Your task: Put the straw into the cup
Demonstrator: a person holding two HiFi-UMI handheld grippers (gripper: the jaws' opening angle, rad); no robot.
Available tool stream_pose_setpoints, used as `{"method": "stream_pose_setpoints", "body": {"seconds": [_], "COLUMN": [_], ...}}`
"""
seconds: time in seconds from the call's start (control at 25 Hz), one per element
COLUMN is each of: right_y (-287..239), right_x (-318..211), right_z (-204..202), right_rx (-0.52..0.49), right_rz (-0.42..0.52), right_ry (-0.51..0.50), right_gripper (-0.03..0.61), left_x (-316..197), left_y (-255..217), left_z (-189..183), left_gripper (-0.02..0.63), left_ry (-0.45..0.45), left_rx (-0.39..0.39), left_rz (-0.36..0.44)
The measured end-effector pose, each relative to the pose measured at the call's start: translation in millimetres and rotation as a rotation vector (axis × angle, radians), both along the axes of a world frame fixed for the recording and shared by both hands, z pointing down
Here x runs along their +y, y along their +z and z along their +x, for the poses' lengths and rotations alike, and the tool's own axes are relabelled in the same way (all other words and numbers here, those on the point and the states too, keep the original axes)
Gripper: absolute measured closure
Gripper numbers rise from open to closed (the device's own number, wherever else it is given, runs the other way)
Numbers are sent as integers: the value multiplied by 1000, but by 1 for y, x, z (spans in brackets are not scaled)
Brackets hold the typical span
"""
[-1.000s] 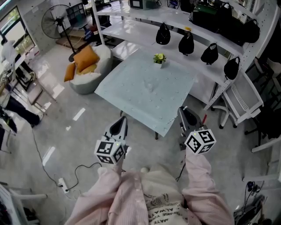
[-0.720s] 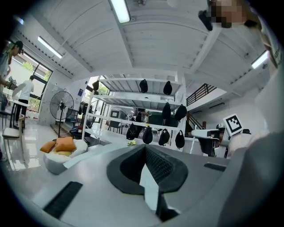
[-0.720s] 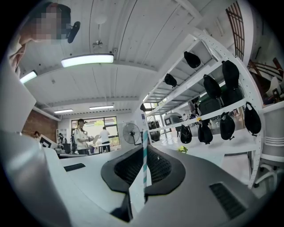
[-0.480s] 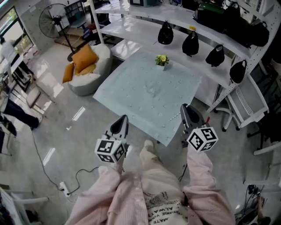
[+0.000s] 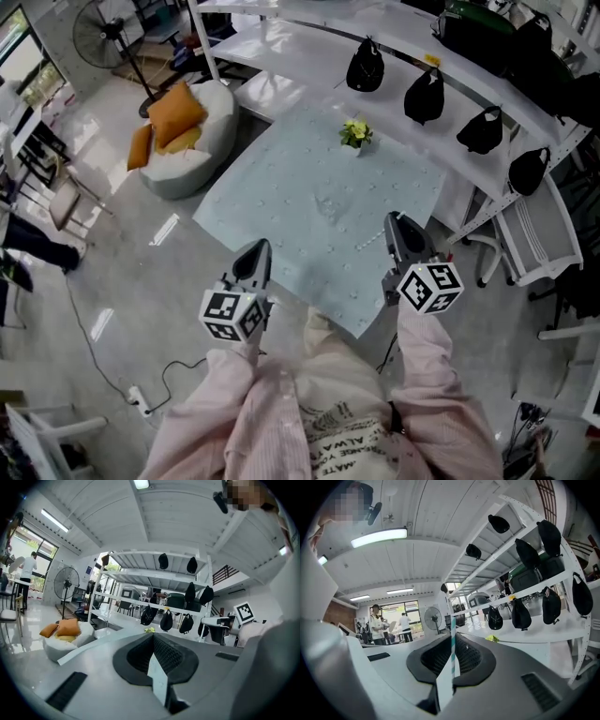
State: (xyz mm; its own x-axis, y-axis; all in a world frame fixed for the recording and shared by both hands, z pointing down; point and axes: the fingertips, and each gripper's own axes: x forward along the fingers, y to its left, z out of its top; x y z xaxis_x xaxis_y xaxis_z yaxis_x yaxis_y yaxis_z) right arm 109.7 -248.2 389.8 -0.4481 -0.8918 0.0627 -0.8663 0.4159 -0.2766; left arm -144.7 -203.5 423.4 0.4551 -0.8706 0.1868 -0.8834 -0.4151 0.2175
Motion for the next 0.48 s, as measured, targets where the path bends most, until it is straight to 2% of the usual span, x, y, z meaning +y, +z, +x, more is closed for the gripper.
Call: {"method": "stream_pose_setpoints", "body": {"seconds": [0.28,0.48], "right_y": [10,20], "right_x": [-66,-103], "right_z": [-7,-8], "right_rx": [-13,-23], "right_rz": [-31,-50], "right_ry": [3,17], "right_gripper": [560,560], "left_x": [-56,-92], "left_y": [16,35], "left_z": [-9,-2], "left_gripper": [614,614], "left_ry": [-24,7], "left_rx": [16,-2], "left_rz": [-56,-100]}}
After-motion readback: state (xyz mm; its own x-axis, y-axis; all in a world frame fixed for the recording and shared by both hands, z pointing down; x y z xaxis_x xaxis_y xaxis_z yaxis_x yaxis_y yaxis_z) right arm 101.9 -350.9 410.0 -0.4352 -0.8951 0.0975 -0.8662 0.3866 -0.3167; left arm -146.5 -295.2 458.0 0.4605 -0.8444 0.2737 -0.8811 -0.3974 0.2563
